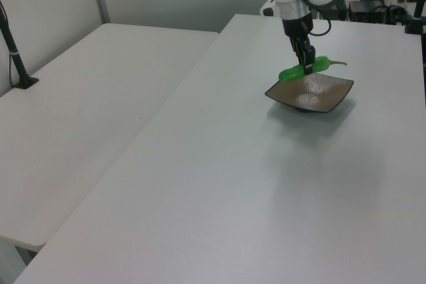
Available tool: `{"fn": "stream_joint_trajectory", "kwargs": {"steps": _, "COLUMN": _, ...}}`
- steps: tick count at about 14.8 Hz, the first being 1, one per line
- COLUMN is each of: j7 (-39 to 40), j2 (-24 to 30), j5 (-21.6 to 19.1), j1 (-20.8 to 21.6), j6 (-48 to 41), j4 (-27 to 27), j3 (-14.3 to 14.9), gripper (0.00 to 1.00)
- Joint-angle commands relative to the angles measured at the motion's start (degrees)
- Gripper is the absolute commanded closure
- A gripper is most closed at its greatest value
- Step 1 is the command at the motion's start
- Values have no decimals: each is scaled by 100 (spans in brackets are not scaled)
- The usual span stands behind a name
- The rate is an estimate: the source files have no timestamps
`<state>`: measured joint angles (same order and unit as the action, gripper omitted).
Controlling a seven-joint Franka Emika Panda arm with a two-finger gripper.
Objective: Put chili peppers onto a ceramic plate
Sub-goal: 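Carry the held chili pepper over the brown plate and lower it, then open the gripper to release the pepper and lift away from the plate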
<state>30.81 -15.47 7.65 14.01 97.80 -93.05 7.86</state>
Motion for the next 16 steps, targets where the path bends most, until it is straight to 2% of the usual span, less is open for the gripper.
{"fn": "stream_joint_trajectory", "kwargs": {"steps": 1, "j7": 39, "j2": -17, "j5": 105, "j1": -12, "j6": 371, "j4": -178, "j3": 85, "gripper": 43}}
{"fn": "stream_joint_trajectory", "kwargs": {"steps": 2, "j7": -5, "j2": -26, "j5": 105, "j1": -47, "j6": 380, "j4": -178, "j3": 85, "gripper": 17}}
{"fn": "stream_joint_trajectory", "kwargs": {"steps": 3, "j7": -66, "j2": -26, "j5": 114, "j1": -56, "j6": 380, "j4": -178, "j3": 85, "gripper": 0}}
{"fn": "stream_joint_trajectory", "kwargs": {"steps": 5, "j7": -442, "j2": -17, "j5": 96, "j1": -48, "j6": 337, "j4": -152, "j3": 85, "gripper": 0}}
{"fn": "stream_joint_trajectory", "kwargs": {"steps": 8, "j7": -1776, "j2": 53, "j5": 87, "j1": -21, "j6": 275, "j4": -134, "j3": 85, "gripper": 0}}
{"fn": "stream_joint_trajectory", "kwargs": {"steps": 10, "j7": -2244, "j2": 228, "j5": -17, "j1": -30, "j6": 57, "j4": -125, "j3": 41, "gripper": 0}}
{"fn": "stream_joint_trajectory", "kwargs": {"steps": 11, "j7": -2325, "j2": 351, "j5": -122, "j1": -47, "j6": -14, "j4": -125, "j3": 23, "gripper": 0}}
{"fn": "stream_joint_trajectory", "kwargs": {"steps": 13, "j7": -2667, "j2": 781, "j5": -894, "j1": -257, "j6": -24, "j4": -178, "j3": -47, "gripper": 0}}
{"fn": "stream_joint_trajectory", "kwargs": {"steps": 14, "j7": -2816, "j2": 939, "j5": -1088, "j1": -511, "j6": -24, "j4": -204, "j3": -265, "gripper": 0}}
{"fn": "stream_joint_trajectory", "kwargs": {"steps": 15, "j7": -2992, "j2": 1202, "j5": -1134, "j1": -948, "j6": 46, "j4": -387, "j3": -754, "gripper": 0}}
{"fn": "stream_joint_trajectory", "kwargs": {"steps": 16, "j7": -3080, "j2": 1439, "j5": -1108, "j1": -1205, "j6": 107, "j4": -589, "j3": -1159, "gripper": 0}}
